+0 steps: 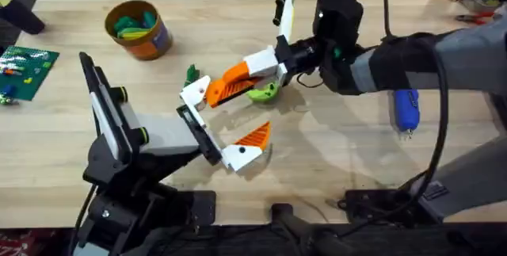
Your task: Pick up the gripper from the table and insert it into the empty holder that is missing its gripper. Then pick up a screw, insert it into the mounting hole, and use the screwdriver to tighten it. Finally, clean up the table by picking up the vegetable and placing it into the bucket.
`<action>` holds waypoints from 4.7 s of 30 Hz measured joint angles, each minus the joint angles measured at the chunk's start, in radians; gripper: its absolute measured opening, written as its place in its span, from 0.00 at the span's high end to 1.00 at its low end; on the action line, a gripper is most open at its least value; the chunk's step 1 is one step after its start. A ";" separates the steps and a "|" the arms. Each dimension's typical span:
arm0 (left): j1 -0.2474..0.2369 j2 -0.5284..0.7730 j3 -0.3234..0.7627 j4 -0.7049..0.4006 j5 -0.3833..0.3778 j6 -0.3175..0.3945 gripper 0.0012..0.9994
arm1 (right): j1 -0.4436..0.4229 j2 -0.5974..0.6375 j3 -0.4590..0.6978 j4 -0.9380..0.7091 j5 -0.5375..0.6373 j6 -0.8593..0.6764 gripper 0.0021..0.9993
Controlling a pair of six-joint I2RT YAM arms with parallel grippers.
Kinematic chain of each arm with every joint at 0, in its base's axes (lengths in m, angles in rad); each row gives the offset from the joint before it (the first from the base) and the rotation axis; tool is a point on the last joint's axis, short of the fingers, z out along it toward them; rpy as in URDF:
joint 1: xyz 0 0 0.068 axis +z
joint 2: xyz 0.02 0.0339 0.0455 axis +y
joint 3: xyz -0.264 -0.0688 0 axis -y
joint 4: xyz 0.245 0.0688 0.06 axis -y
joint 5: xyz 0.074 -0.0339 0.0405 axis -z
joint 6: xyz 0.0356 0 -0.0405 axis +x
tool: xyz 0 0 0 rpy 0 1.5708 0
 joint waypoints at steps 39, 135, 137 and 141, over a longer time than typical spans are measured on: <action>0.006 0.001 0.018 -0.039 0.025 0.004 0.01 | 0.014 0.006 -0.031 0.056 0.034 0.232 0.98; -0.032 0.004 0.007 -0.034 0.296 -0.037 0.01 | -0.082 -0.063 -0.173 -0.238 0.094 -0.162 0.00; -0.032 0.004 0.007 -0.034 0.296 -0.037 0.01 | -0.108 -0.129 -0.212 -0.237 0.095 -0.162 0.01; -0.032 0.004 0.007 -0.034 0.299 -0.036 0.01 | -0.137 -0.288 -0.299 -0.232 0.099 -0.161 0.01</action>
